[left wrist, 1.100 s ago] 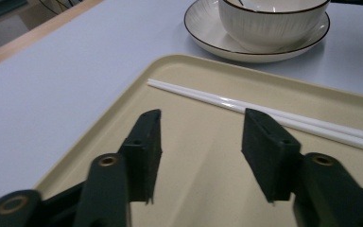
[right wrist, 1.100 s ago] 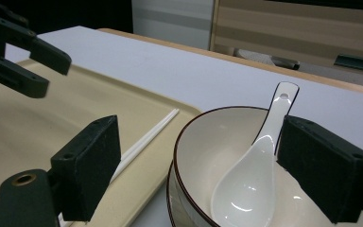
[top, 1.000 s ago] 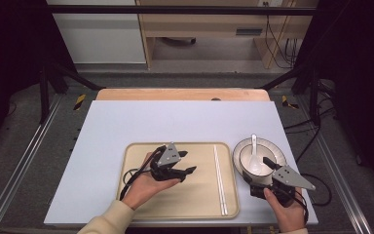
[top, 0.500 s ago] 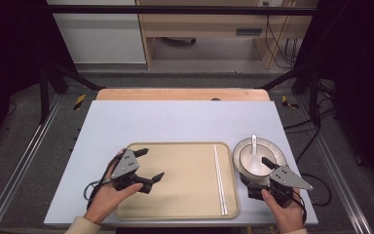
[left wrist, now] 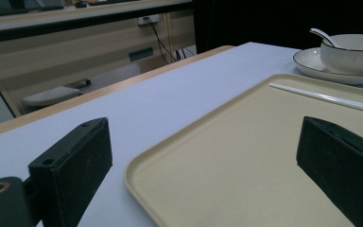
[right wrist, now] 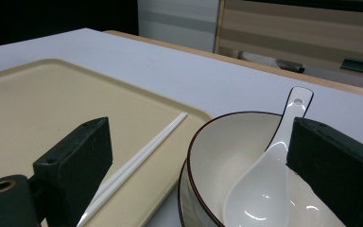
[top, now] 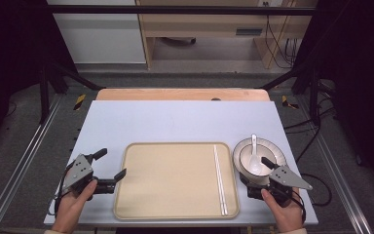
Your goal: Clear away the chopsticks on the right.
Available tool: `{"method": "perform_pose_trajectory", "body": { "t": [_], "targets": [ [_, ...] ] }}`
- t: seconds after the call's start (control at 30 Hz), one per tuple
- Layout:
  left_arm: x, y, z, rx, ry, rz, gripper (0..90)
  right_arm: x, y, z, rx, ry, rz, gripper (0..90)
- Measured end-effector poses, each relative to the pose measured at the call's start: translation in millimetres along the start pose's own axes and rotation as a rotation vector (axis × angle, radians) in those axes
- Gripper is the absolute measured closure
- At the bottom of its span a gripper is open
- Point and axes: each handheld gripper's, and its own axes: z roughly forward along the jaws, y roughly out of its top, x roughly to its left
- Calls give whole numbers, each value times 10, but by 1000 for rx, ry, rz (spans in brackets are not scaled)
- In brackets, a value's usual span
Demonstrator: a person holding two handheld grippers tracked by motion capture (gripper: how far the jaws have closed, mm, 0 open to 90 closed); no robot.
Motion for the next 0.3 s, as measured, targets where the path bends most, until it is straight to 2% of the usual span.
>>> {"method": "perform_pose_trajectory", "body": {
  "t": [0.2, 0.23, 0.3],
  "targets": [
    [60, -116, -150, -18, 17, -26, 31, 17, 11, -4, 0, -2, 11, 66],
    [61, -146, -162, -12, 18, -38, 31, 85, 70, 8, 18, -11, 19, 66],
    [58, -164, -166, -6, 17, -42, 31, 126, 102, 25, 30, -12, 19, 66]
  ]
}}
